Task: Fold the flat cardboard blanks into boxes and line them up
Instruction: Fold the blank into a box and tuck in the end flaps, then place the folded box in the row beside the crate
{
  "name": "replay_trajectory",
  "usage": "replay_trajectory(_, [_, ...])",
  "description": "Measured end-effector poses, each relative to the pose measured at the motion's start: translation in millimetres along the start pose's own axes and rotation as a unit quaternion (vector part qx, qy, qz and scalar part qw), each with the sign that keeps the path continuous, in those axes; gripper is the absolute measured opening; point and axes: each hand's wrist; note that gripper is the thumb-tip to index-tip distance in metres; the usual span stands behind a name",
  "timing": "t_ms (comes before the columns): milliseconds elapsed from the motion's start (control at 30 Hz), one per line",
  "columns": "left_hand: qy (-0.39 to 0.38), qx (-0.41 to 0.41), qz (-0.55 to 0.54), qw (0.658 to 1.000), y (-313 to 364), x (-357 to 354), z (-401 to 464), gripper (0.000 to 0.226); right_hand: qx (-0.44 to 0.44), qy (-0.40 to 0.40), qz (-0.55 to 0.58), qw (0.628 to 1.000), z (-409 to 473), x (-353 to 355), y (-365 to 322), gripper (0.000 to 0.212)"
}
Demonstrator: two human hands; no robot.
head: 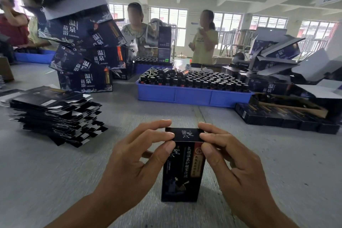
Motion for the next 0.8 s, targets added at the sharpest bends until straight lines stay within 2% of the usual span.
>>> replay_trajectory(100, [-0.034,0.032,-0.014,0.999,-6,1,-7,0.030,-0.014,-0.007,-0.002,1.000,1,0,1,0.022])
replay_trajectory(200, [-0.118,0.127,-0.036,0.984,-14,3,-11,0.061,-0.033,-0.033,-0.026,0.999,1,0,4,0.030])
replay_trajectory(267, [-0.124,0.188,-0.059,0.972,-18,3,-11,0.077,-0.056,-0.087,-0.072,0.992,-1,-1,6,0.049])
replay_trajectory(333, [-0.095,0.217,-0.069,0.969,-20,1,-8,0.081,-0.084,-0.155,-0.131,0.976,-6,-4,8,0.073])
replay_trajectory(400, [-0.069,0.236,-0.074,0.967,-21,-1,-6,0.084,-0.084,-0.199,-0.193,0.957,-9,-8,7,0.084])
replay_trajectory(467, [-0.038,0.258,-0.088,0.961,-24,-3,-5,0.086,-0.075,-0.220,-0.237,0.943,-12,-13,3,0.081])
replay_trajectory(633, [0.014,0.288,-0.132,0.948,-29,-17,-6,0.074,-0.089,-0.261,-0.294,0.915,-19,-30,2,0.096])
replay_trajectory(700, [0.006,0.293,-0.144,0.945,-30,-20,-6,0.076,-0.103,-0.248,-0.299,0.916,-20,-34,3,0.090])
replay_trajectory(800, [0.001,0.306,-0.143,0.941,-34,-20,-7,0.061,-0.125,-0.210,-0.287,0.926,-18,-33,11,0.069])
Point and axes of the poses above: each hand's wrist, its own z-axis towards the middle knuckle, its own x-axis out of the back of the hand, y = z × x, and after that the axes turned 6 degrees about -z, right-handed
